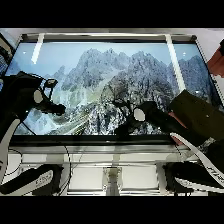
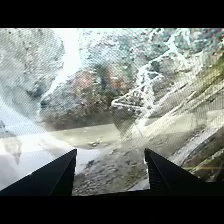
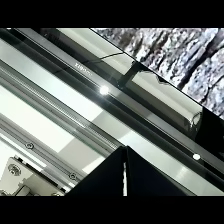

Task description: Fold the clothes and pants, and hang the long-sleeved shirts on hangers.

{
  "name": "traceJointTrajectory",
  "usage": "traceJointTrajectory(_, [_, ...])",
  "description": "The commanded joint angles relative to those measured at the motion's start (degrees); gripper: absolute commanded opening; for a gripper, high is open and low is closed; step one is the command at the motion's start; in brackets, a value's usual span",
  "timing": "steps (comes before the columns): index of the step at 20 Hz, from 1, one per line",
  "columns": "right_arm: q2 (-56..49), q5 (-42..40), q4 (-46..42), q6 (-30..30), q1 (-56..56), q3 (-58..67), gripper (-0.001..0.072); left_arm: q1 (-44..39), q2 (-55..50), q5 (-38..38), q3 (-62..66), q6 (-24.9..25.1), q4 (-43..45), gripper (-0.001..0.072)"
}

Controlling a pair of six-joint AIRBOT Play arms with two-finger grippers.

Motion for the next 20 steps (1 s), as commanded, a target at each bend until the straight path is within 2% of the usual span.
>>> traceJointTrajectory(1, [-0.04,-0.04,0.04,0.00,0.04,-0.04,0.0023,0.04,0.00,0.02,0.00,0.02,0.00,0.0511])
traceJointTrajectory(7, [-0.07,-3.13,0.31,-0.70,0.04,-0.04,0.0047,0.04,0.00,0.02,0.00,0.02,0.00,0.0511])
traceJointTrajectory(9, [-0.07,-6.71,0.35,-2.25,0.04,-0.04,0.0193,0.04,0.00,0.02,0.00,0.00,0.00,0.0511])
traceJointTrajectory(10, [-0.09,-8.41,0.35,-2.25,0.04,-0.04,0.0206,0.04,0.00,0.02,0.00,0.02,0.00,0.0511])
traceJointTrajectory(18, [-0.09,-11.96,1.18,-3.04,0.04,-0.04,0.0205,0.04,-0.33,1.36,0.00,0.04,0.11,0.0512])
traceJointTrajectory(20, [-0.09,-12.00,1.16,-3.04,0.04,-0.04,0.0205,0.04,-0.66,1.90,0.00,0.09,4.66,0.0511])
